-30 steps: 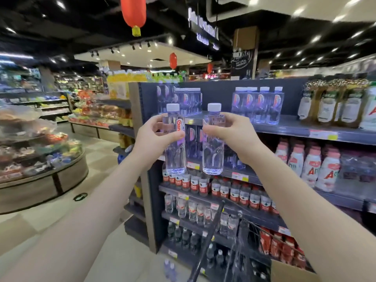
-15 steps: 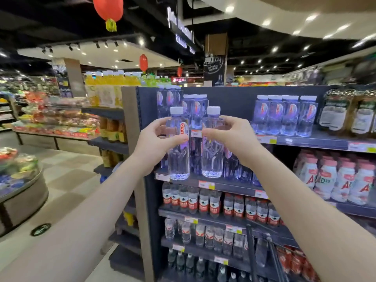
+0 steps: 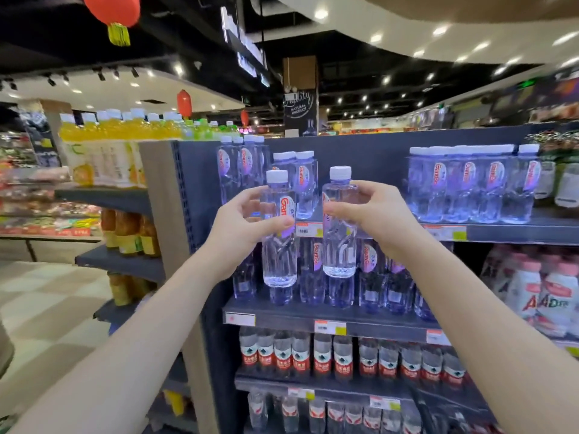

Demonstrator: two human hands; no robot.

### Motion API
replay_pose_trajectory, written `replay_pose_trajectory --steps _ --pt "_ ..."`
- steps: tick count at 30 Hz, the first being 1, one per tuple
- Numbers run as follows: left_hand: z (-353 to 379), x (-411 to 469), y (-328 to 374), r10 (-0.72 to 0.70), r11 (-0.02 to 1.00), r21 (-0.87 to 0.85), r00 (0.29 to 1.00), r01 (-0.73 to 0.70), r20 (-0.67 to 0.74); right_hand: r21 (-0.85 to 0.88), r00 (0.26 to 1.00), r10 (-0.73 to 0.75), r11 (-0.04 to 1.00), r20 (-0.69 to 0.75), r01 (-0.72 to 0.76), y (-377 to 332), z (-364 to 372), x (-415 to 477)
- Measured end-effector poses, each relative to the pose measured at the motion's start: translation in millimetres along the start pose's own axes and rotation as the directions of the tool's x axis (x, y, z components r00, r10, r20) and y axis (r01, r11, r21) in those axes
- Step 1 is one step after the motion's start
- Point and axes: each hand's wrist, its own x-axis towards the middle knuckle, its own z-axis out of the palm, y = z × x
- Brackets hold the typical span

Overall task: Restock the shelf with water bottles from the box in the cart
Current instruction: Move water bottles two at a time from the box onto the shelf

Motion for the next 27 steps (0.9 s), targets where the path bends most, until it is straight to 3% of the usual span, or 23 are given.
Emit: replay_pose_trajectory --steps 17,22,27 --pt "17 179 -83 0.066 0.995 -0.085 0.967 -0.047 0.245 -0.057 0.993 -0.017 0.998 -0.119 0.010 58 25 166" --pt "27 203 -90 0.083 0.993 -0.105 0.966 -0.058 0.245 -0.039 0.980 -0.015 0.999 -0.201 0.007 75 9 204" --pt "33 211 -89 0.064 0.990 -0.136 0.976 -0.036 0.210 -0.075 0.986 0.019 0.997 -0.163 -0.032 103 10 241"
